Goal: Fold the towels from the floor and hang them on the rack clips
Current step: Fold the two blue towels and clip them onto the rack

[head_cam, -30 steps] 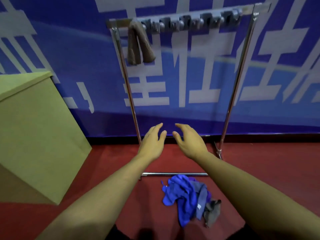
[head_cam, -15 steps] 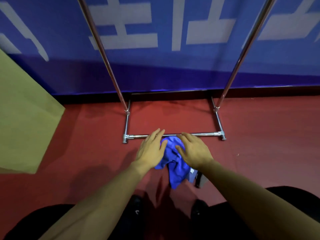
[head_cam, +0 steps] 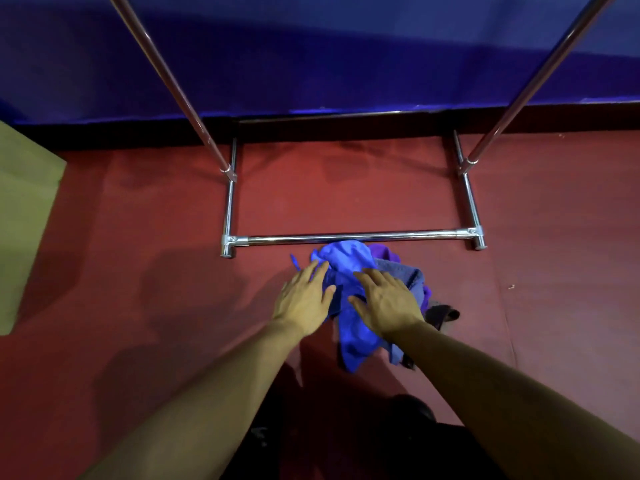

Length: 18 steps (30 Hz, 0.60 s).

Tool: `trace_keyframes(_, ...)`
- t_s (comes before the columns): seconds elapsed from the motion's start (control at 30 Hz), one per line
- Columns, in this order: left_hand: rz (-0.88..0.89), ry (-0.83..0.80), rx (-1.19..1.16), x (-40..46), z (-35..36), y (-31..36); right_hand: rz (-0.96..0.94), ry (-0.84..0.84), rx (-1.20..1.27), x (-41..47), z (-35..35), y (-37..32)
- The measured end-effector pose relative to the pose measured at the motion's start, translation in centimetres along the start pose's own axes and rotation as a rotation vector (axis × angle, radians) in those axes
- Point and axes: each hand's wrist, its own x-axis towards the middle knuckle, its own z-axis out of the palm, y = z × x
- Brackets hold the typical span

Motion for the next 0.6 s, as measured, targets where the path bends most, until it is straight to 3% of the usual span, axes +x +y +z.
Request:
trace_keyframes(0.37,0.039,-0.057,-0.027,3.2,4.2,0.2,0.127,-0.060,-0.093,2.4,3.6,0.9)
trace_keyframes(0.6,-0.103,-0.090,-0.130,2.3,3.0,0.5,0.115,-0.042,0.267,2.5,1.0,-0.3)
